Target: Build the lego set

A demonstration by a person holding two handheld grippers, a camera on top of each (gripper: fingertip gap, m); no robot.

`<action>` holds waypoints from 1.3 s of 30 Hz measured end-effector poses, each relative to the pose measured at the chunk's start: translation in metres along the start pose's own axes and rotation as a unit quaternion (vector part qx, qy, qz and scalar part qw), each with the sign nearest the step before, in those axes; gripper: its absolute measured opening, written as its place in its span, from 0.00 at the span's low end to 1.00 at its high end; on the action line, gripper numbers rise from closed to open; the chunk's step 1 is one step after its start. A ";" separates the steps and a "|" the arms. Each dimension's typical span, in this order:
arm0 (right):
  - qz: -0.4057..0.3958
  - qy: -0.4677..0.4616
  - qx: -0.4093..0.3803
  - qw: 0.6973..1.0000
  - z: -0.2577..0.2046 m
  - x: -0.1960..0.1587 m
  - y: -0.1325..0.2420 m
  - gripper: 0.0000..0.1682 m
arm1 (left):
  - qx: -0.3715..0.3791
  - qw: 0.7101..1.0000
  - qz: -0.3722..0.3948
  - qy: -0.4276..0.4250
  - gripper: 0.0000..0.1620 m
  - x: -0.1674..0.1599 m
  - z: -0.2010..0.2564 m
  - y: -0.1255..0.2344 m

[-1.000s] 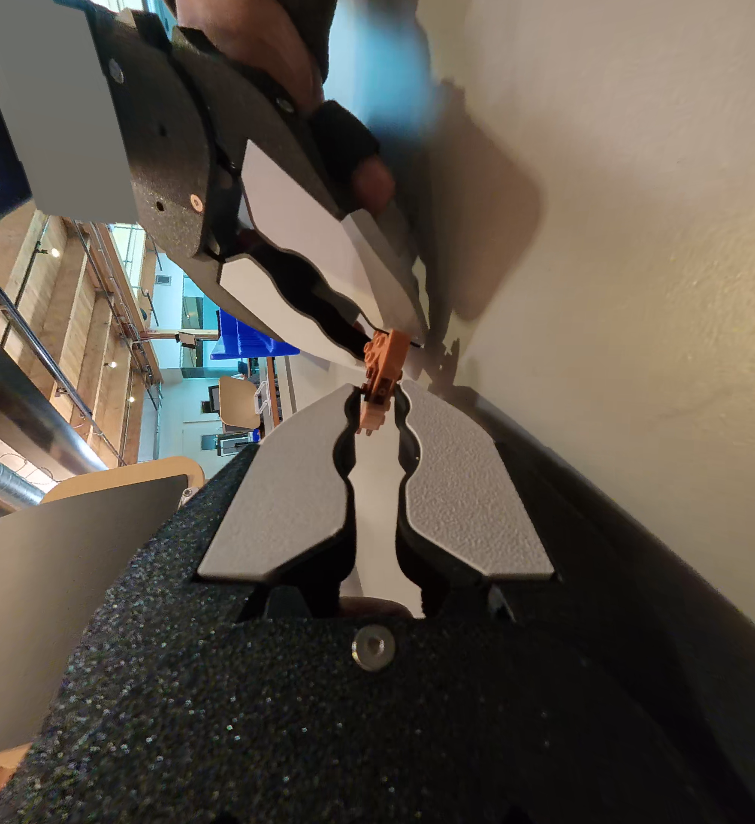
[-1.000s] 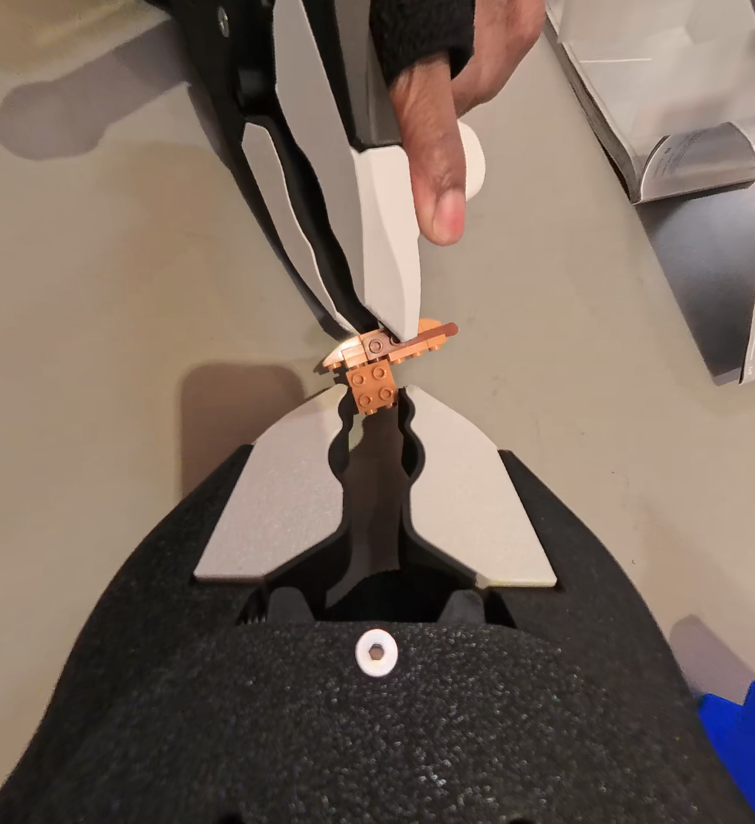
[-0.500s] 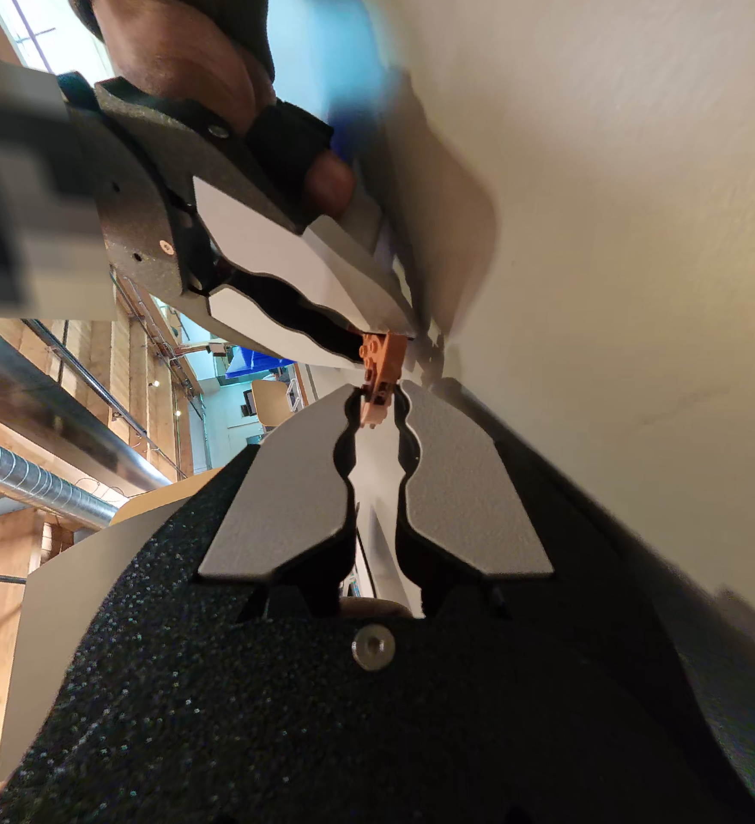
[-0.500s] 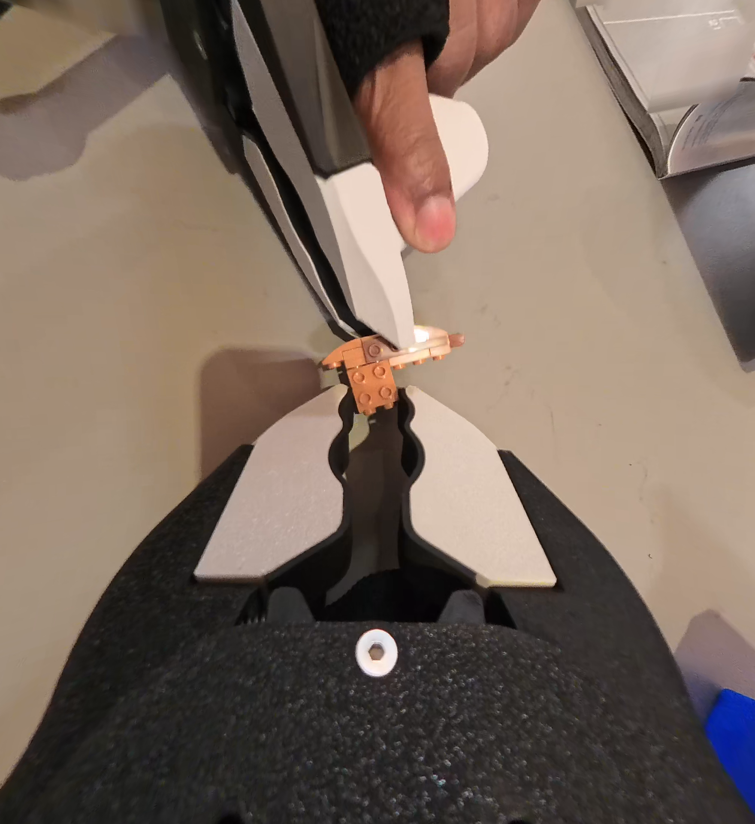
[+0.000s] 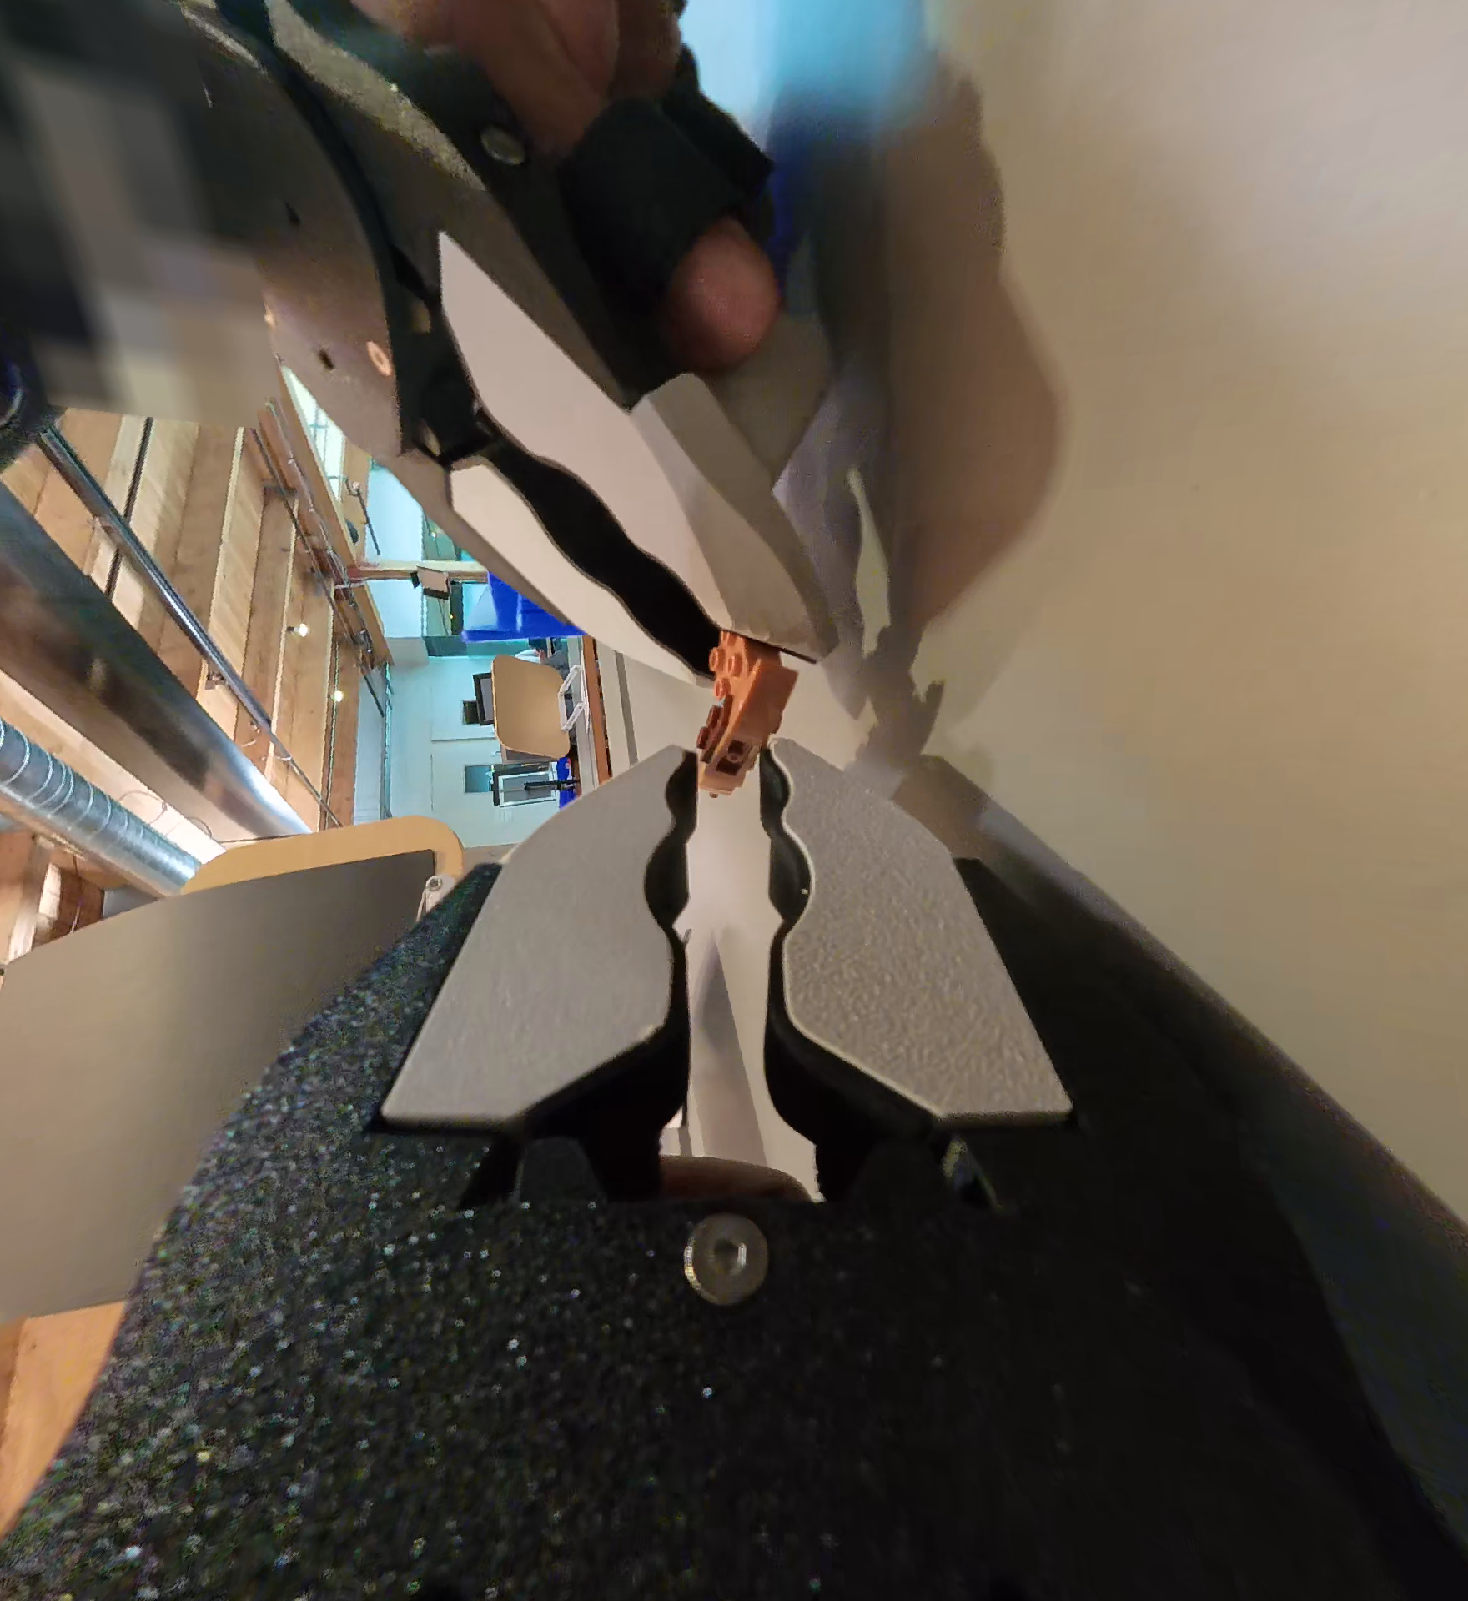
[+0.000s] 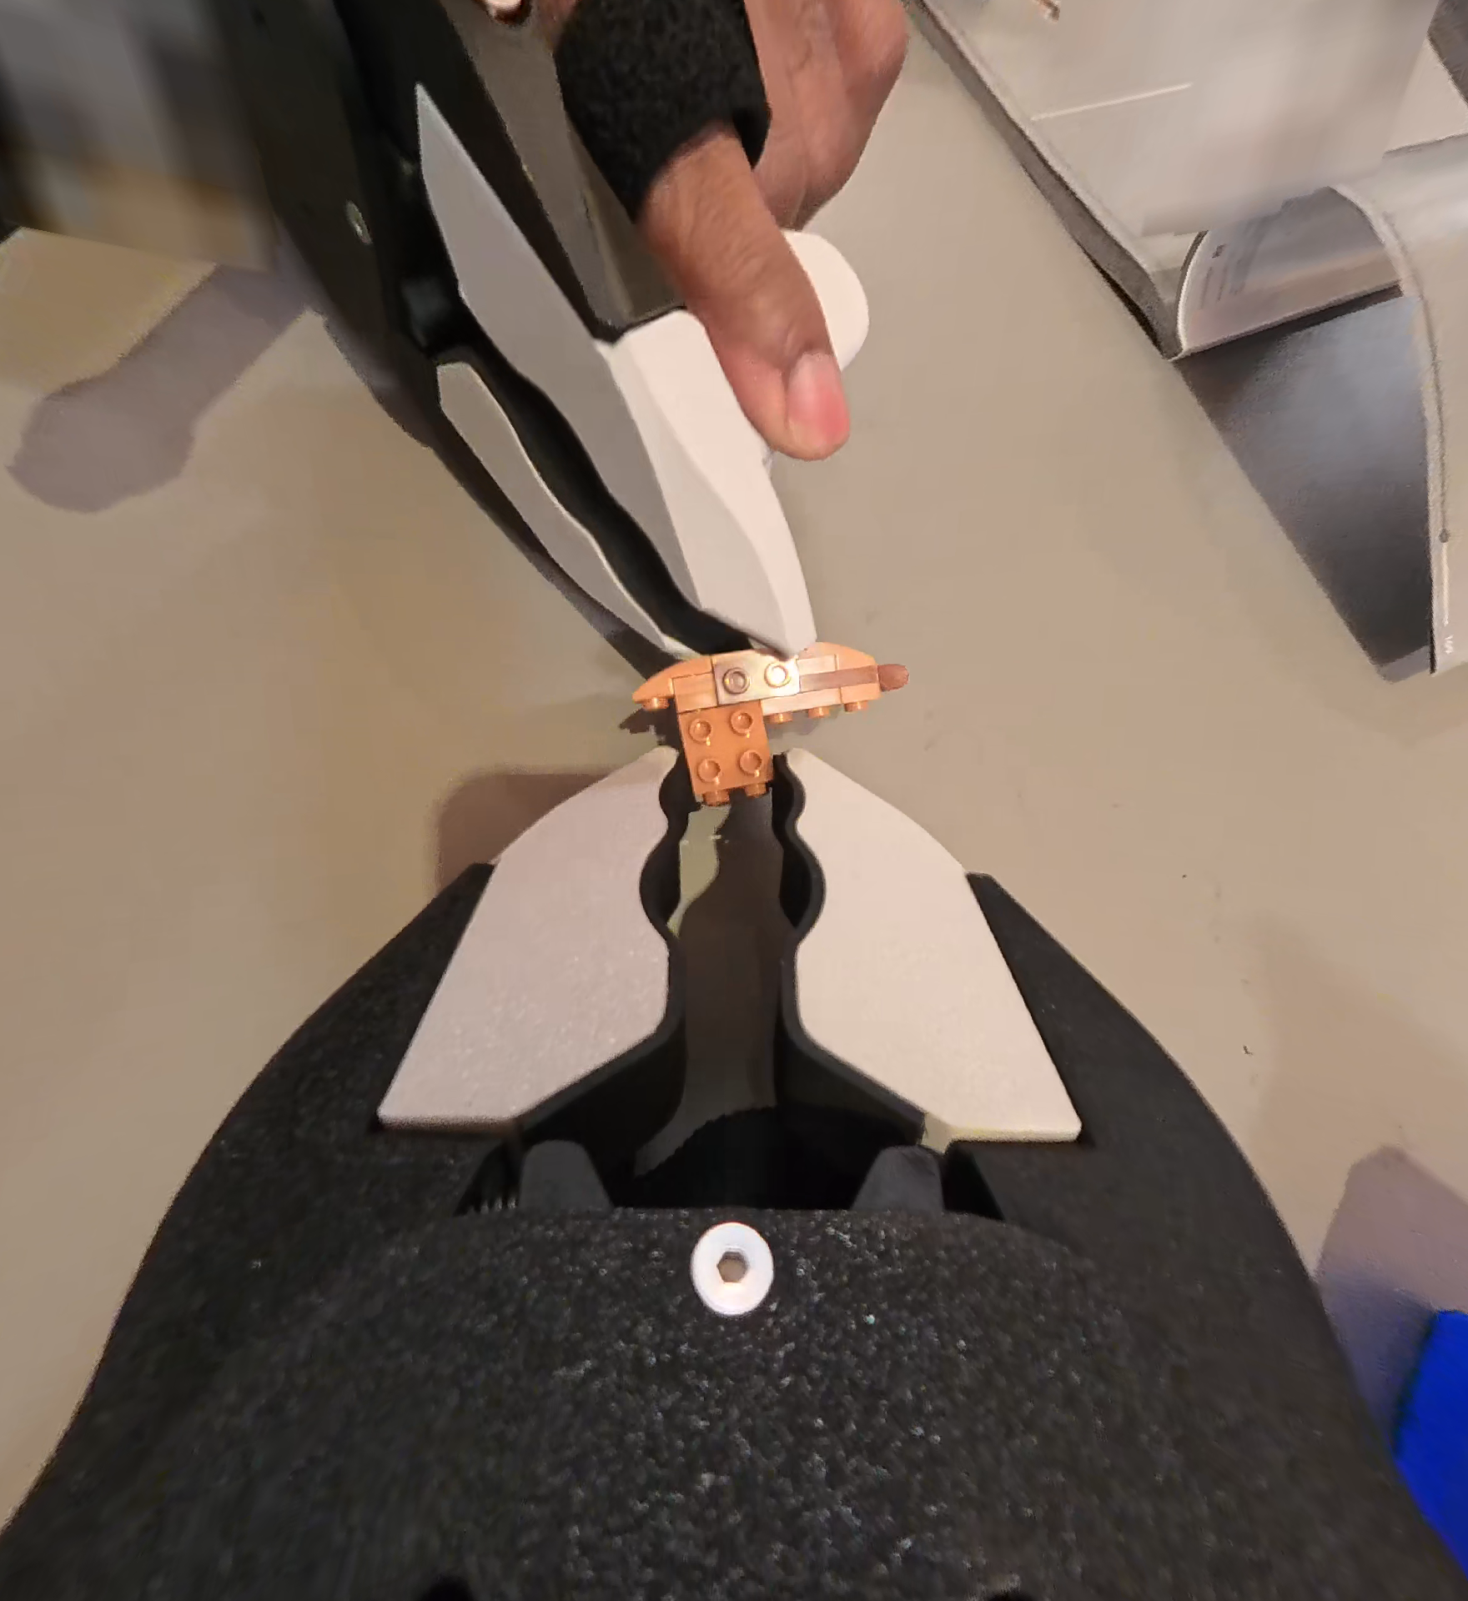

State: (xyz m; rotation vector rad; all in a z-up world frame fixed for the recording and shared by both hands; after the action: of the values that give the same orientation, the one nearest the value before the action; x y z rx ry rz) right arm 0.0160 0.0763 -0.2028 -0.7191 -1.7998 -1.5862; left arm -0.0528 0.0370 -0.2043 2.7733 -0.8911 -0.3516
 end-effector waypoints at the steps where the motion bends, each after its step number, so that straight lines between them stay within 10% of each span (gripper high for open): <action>1: 0.003 -0.003 0.002 1.000 0.000 0.000 0.000 0.11 | 0.003 1.000 0.000 0.005 0.09 -0.001 -0.001 0.000; 39: 0.027 -0.026 0.016 0.999 0.000 0.006 0.005 0.10 | 0.029 0.999 -0.031 -0.026 0.16 0.000 -0.010 -0.003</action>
State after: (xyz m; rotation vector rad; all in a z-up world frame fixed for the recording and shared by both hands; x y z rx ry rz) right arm 0.0154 0.0769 -0.1951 -0.7946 -1.8247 -1.5121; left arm -0.0477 0.0405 -0.1955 2.8623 -0.8400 -0.4177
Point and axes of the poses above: each gripper's, where its closed fingertips meet, y back along the fingers, x out of its top, z = x × y across the jaws, the point moved 5 cm from there along y, back along the fingers, and after that the axes turned 15 degrees about -y, right-handed, at the moved point
